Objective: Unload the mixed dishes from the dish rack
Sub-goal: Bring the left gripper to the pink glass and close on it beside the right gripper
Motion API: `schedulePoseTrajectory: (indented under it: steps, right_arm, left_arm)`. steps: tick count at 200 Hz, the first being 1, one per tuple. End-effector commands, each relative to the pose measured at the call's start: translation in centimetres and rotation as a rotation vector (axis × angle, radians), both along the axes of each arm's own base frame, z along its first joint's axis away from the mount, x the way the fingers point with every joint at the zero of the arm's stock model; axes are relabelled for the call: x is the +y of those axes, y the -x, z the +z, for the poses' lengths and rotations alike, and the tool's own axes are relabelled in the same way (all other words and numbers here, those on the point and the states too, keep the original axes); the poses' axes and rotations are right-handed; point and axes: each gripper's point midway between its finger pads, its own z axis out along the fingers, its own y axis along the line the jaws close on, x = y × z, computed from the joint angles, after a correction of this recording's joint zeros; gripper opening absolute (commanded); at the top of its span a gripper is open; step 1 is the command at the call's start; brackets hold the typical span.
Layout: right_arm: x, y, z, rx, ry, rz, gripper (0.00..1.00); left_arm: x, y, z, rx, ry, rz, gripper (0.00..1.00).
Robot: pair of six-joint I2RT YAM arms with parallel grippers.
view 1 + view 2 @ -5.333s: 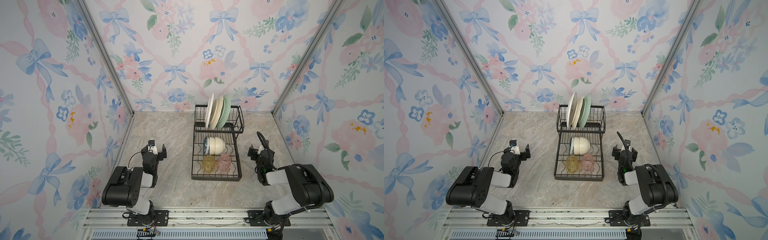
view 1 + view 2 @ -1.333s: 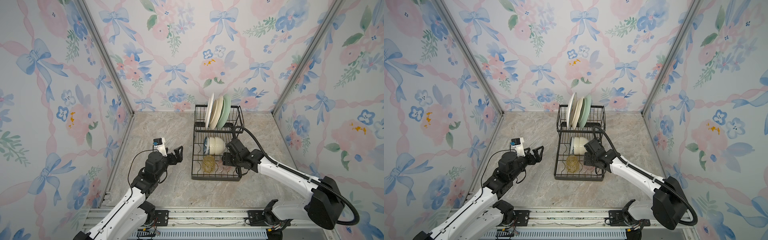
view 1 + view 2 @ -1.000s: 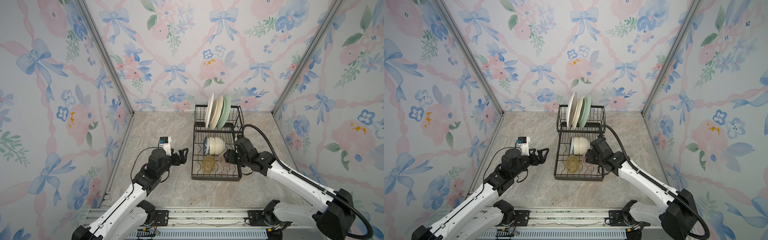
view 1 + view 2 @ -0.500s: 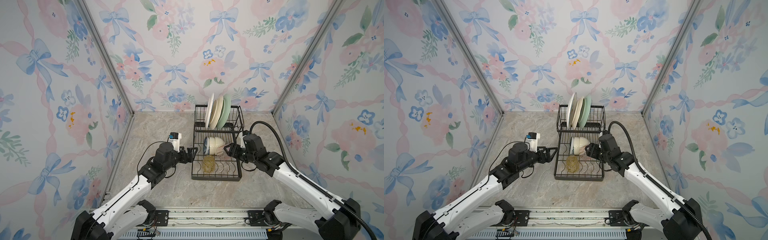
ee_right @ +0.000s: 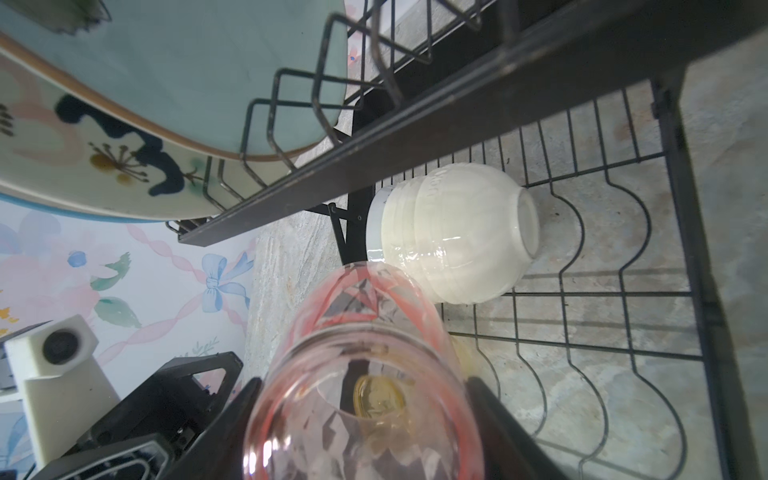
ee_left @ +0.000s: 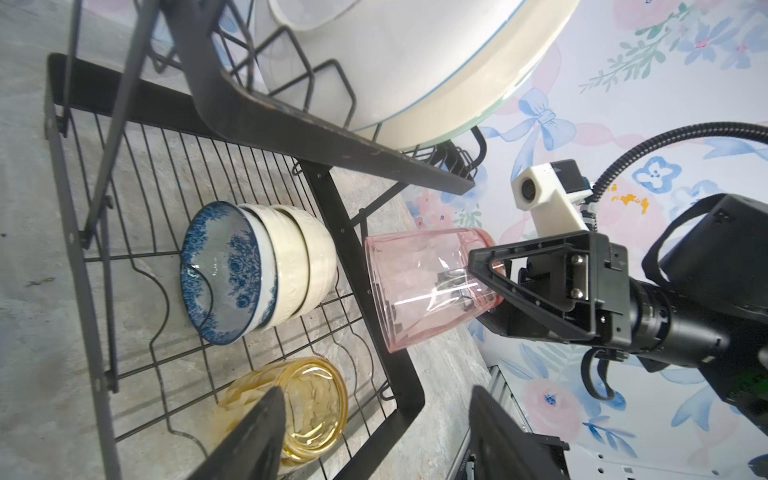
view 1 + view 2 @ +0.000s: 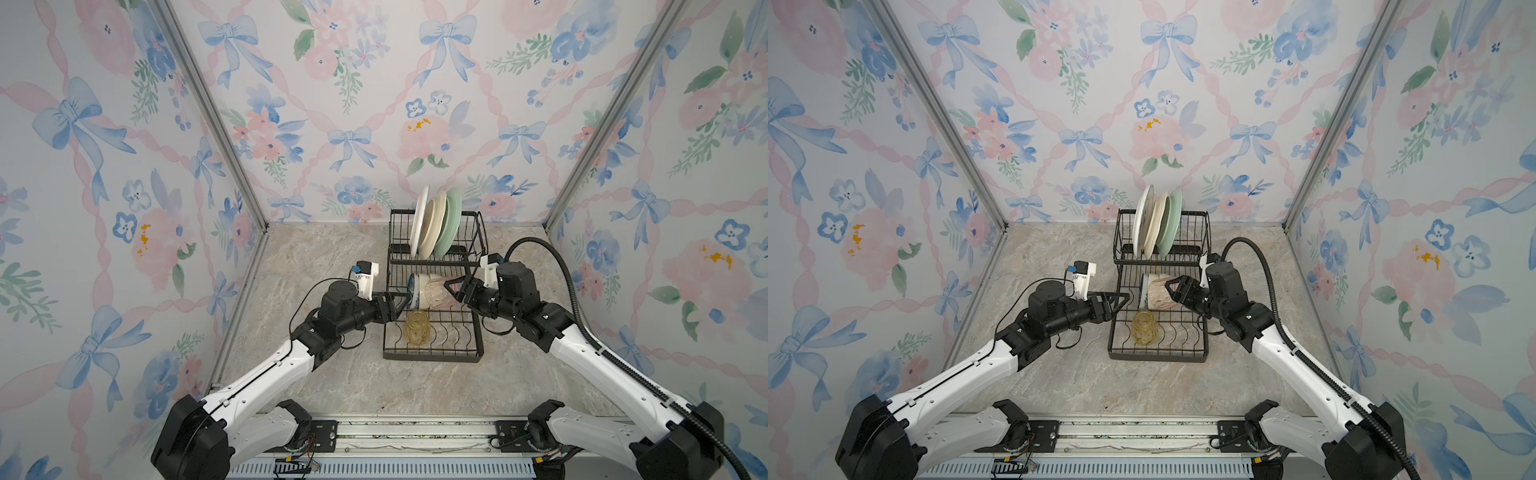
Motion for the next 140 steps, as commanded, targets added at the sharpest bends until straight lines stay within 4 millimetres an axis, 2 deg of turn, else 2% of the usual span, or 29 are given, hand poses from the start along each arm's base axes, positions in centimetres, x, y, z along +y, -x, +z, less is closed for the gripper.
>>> schedulePoseTrajectory:
  steps: [1,43,47,72,111,140]
  right_arm:
    - [0.5,-0.2,3.0,-0.053,-0.119,0.010,0.49]
    - [0.6,-0.3,3.7,-0.049,-0.191,0.014,0.48]
    - [0.6,-0.3,3.8,-0.048,-0.195,0.016,0.48]
    - [0.7,-0.4,3.9,-0.045,-0.226,0.021,0.48]
    - [0.9,-0.4,4.5,-0.047,-0.274,0.041,0.47]
    - [1.2,-0.1,5.1,-0.048,-0.331,0.055,0.47]
  left_arm:
    - [-1.8,0.4,2.9,-0.041,0.095,-0.068,0.68]
    - [-3.2,0.2,2.4,-0.003,0.116,-0.088,0.63]
    - [-3.4,0.0,3.9,-0.031,0.135,-0.093,0.63]
    - [-4.2,0.4,5.0,-0.072,0.166,-0.114,0.62]
    - [-4.9,0.8,5.9,-0.091,0.203,-0.147,0.60]
    - [-5.1,0.5,5.6,-0.083,0.200,-0.143,0.60]
